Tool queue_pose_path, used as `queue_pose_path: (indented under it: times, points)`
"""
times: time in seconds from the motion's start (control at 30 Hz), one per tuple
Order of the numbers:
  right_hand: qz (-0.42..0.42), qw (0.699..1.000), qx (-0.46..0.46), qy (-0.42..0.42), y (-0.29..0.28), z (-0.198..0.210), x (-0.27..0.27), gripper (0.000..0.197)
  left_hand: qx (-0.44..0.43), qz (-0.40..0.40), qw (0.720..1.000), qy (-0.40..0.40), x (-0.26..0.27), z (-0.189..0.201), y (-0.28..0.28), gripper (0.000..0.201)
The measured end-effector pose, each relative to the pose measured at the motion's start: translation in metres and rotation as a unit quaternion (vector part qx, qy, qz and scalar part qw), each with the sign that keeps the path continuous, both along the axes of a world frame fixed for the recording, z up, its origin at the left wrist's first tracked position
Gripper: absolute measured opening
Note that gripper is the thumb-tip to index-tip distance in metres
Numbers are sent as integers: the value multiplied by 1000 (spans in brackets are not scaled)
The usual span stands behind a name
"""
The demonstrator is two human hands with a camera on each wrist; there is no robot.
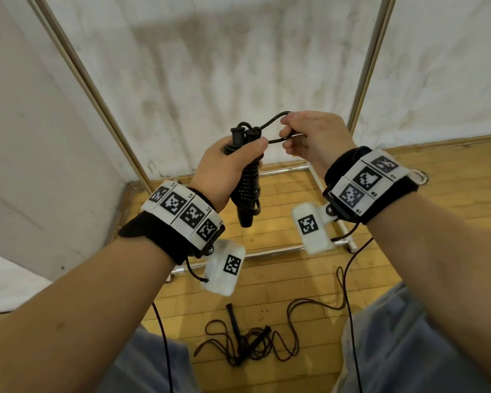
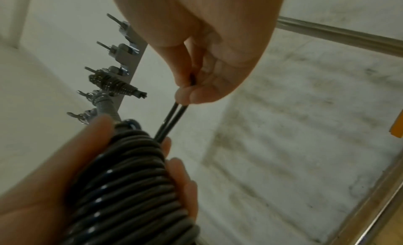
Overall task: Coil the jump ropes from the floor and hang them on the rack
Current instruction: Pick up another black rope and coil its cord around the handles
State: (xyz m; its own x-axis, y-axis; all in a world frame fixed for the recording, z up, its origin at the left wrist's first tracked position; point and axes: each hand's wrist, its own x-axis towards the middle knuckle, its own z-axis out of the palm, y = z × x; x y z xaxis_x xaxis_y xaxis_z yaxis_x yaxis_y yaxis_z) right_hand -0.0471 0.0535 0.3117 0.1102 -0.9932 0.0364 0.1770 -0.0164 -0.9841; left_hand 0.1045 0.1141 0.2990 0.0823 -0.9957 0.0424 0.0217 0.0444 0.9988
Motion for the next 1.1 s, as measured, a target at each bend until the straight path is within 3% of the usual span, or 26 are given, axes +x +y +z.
queue_pose_path:
  times: [0.1,0.17,0.47,0.57,0.63,0.8,0.93,1.1]
  points:
    - [-12,1000,-8,-9,9,4,1,11,-12,35,998,41,0,6,2,27]
    - [-16,1000,-13,-5,16,4,2,13,-8,47,998,44,-2,7,5,19]
    - [-40,986,-147,71,32,30,2,17,-51,109,988,-95,-9,17,6,14]
    - [-28,981,-173,88,33,45,4,17,-72,121,983,-119,-11,30,2,21]
    - [-26,976,-195,94,32,58,5,16,-92,112,981,-126,-12,41,-2,28]
    - [-22,968,-236,84,24,97,5,23,-152,139,969,-137,-21,84,-13,11]
    - [-41,971,-233,46,18,131,9,9,-203,185,952,-138,-22,124,-22,9]
    - [-49,963,-261,52,6,178,16,18,-246,192,940,-137,-22,178,-35,6]
